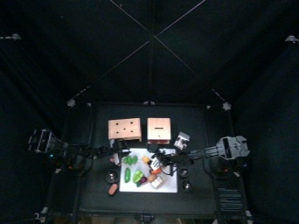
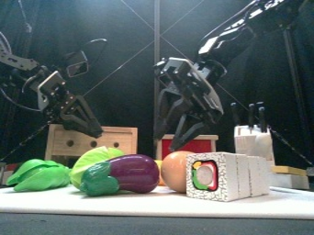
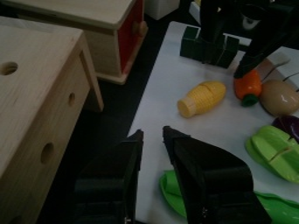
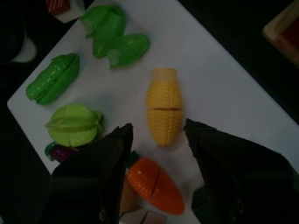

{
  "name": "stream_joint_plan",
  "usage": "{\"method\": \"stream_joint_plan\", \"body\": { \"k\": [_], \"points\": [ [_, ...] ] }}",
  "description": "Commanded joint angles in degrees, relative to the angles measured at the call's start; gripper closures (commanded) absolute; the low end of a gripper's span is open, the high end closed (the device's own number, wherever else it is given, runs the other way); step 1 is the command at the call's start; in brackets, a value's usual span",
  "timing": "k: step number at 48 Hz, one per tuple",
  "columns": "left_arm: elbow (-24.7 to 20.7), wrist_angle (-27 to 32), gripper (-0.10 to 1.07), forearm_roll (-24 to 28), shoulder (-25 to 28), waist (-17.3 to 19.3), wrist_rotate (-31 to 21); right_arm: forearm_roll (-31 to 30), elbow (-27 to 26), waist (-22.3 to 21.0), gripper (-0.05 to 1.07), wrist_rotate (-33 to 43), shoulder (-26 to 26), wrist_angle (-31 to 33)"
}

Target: Grab drawer handle

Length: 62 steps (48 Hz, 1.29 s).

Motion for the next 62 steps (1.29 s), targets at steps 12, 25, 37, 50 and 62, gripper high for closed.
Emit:
{"method": "stream_joint_plan", "body": {
  "k": [12, 25, 37, 50, 62],
  "points": [
    [-6.6, 0.2, 0.29, -3.5, -3.1, 0.8, -1.8, -2.3, 0.4, 1.5, 0.17, -0.5, -6.2, 4.8],
    [-12.9, 1.5, 0.29, -9.1, -5.7, 8.1, -2.9, -8.2, 0.5, 1.3, 0.17, 0.0, -8.3, 6.0],
    [-22.0, 8.9, 0.29, -10.3, -0.6, 18.8, -3.0, -9.4, 0.8, 0.8, 0.17, 0.1, -7.2, 6.0],
    [-36.2, 21.9, 0.29, -10.5, 10.5, 27.8, -3.0, -9.7, 0.8, 1.1, 0.17, 0.1, -6.3, 9.5],
    [-47.8, 30.6, 0.29, -10.3, 20.6, 31.8, -2.9, -12.3, 0.0, 1.2, 0.17, 0.2, -8.7, 14.2]
  ]
}}
